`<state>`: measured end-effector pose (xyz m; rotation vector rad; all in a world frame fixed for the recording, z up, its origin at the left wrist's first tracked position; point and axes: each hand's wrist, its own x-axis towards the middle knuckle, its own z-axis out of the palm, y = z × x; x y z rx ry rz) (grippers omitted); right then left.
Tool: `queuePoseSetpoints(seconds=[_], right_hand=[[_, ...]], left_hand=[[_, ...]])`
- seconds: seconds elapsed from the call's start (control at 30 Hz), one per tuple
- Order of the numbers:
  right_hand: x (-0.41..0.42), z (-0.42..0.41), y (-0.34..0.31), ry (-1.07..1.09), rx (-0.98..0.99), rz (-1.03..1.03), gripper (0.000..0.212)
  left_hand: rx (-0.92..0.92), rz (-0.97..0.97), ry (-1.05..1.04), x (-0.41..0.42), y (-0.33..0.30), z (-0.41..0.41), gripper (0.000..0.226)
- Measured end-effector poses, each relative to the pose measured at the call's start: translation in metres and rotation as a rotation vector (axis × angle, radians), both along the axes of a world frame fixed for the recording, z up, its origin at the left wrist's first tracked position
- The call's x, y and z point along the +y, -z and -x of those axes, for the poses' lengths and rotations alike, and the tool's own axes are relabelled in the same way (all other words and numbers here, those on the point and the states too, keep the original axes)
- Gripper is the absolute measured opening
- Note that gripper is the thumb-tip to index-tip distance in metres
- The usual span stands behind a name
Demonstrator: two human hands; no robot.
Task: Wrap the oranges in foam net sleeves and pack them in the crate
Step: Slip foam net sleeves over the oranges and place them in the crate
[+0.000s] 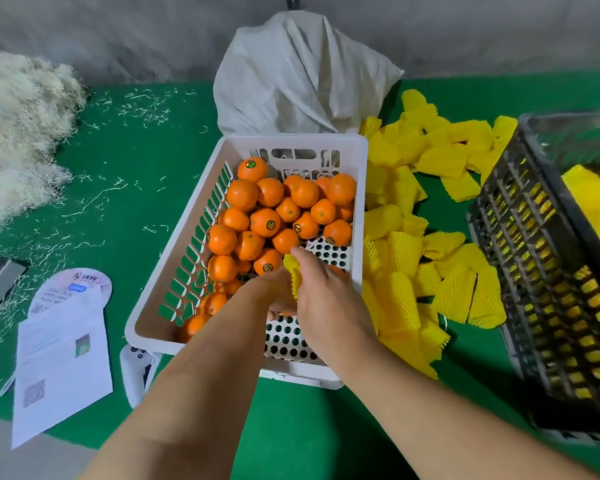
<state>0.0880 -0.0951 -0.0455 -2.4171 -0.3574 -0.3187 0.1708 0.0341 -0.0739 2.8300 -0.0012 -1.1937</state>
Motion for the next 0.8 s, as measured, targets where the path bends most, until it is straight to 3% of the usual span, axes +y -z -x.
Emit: queuePoseSetpoints(seconds=[0.1, 0.23, 0.37, 0.47, 0.53, 0.6, 0.7, 0.8], right_hand=[[0.001, 0.0, -0.001, 0.02, -0.011, -0.03, 0.056], [-0.005, -0.003, -0.003, -0.026, 0.054, -0.148, 0.05], [-0.026, 0.016, -0.01, 0.066, 0.293, -0.723, 0.045], [-0.071, 0.034, -0.011, 0.342, 0.263, -0.978, 0.049], [-0.106, 0.034, -0.012, 0.515, 0.241, -1.039, 0.038], [-0.134, 0.032, -0.016, 0.612, 0.196, -1.014, 0.022], [-0.149, 0.034, -0.02, 0.652, 0.144, -0.878, 0.017], [-0.153, 0.042, -0.016, 0.597, 0.191, -0.764, 0.017]], left_hand=[[-0.179, 0.142, -0.091, 0.01, 0.001, -0.007, 0.041], [-0.411, 0.65, -0.34, -0.004, -0.024, 0.018, 0.017], [-0.367, 0.919, -0.676, -0.019, -0.032, 0.059, 0.047], [-0.513, 1.067, -0.876, -0.036, -0.046, 0.081, 0.03], [-0.547, 1.238, -0.933, -0.058, -0.06, 0.092, 0.03], [-0.464, 1.424, -0.905, -0.086, -0.067, 0.099, 0.05], [-0.211, 1.605, -0.734, -0.118, -0.062, 0.109, 0.096], [0.143, 1.604, -0.598, -0.131, -0.053, 0.12, 0.117]])
